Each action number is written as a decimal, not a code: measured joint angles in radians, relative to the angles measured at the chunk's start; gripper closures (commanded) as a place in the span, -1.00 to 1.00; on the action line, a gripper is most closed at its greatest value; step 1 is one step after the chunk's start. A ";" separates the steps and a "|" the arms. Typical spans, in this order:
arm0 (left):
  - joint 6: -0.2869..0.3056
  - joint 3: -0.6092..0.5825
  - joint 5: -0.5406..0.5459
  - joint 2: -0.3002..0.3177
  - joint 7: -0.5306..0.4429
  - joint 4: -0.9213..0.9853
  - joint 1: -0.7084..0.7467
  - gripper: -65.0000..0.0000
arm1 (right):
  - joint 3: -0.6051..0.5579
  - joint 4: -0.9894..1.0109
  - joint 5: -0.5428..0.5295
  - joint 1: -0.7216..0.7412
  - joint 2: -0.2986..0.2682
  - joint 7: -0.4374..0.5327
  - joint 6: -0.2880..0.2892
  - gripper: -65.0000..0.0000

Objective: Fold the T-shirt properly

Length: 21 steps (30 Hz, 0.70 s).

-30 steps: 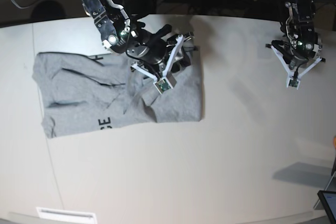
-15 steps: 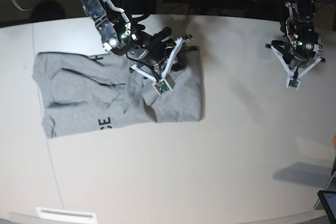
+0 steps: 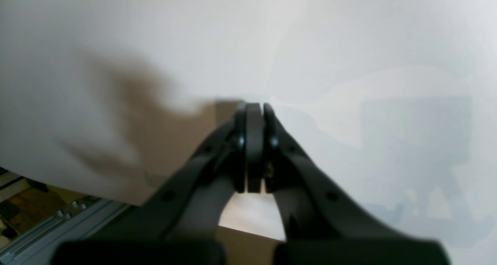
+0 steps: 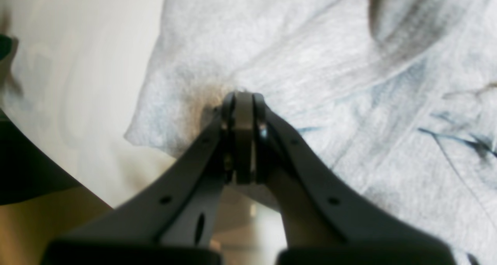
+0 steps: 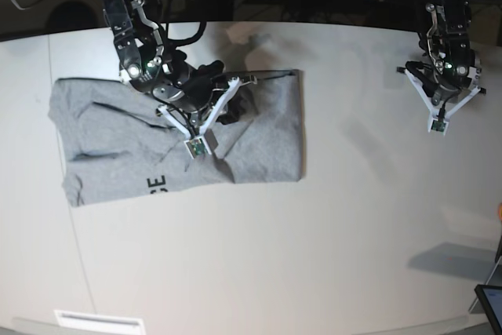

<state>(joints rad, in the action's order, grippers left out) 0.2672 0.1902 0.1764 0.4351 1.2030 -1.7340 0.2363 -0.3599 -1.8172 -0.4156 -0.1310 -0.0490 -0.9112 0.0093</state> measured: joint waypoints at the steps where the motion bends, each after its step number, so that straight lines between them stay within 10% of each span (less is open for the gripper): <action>1: 0.000 0.000 0.000 0.000 0.000 0.000 0.000 1.00 | 0.000 0.000 0.000 -0.006 0.000 0.000 0.000 1.00; 21: 0.000 0.000 0.002 0.000 0.000 0.000 0.000 1.00 | 0.155 0.000 0.000 -0.021 -0.025 -0.004 0.004 1.00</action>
<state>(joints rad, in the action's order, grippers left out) 0.2672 0.1902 0.1787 0.4355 1.2030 -1.7340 0.2359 -0.2050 -1.8175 -0.4156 -0.1516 -0.0742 -0.9150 0.0135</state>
